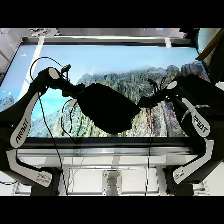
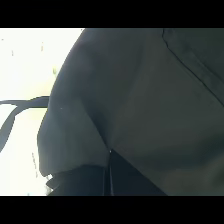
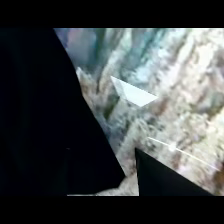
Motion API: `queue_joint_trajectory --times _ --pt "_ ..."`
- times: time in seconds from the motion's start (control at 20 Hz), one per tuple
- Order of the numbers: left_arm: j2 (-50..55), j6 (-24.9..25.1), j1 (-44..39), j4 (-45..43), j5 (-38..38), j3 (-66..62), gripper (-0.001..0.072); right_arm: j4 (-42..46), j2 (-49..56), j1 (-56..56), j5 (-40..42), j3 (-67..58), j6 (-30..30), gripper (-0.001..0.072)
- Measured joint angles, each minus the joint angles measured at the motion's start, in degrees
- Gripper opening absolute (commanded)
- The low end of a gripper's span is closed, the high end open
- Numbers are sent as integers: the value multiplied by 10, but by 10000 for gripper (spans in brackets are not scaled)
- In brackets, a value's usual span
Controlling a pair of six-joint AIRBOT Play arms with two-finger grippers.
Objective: Fold the clothes and pants, and hang the long-sleeved shirts on hangers.
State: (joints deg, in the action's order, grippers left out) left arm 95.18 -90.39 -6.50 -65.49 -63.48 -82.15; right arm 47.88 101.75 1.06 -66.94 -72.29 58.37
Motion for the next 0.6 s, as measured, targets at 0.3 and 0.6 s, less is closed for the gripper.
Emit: queue_joint_trajectory --times 0.3,0.6 --pt "-5 0 5 0 0 0 7 -15 3 -31 -11 -6 -8 17" --pt "-100 12 54 0 1 -11 6 -24 -43 -21 -129 -105 -4 17"
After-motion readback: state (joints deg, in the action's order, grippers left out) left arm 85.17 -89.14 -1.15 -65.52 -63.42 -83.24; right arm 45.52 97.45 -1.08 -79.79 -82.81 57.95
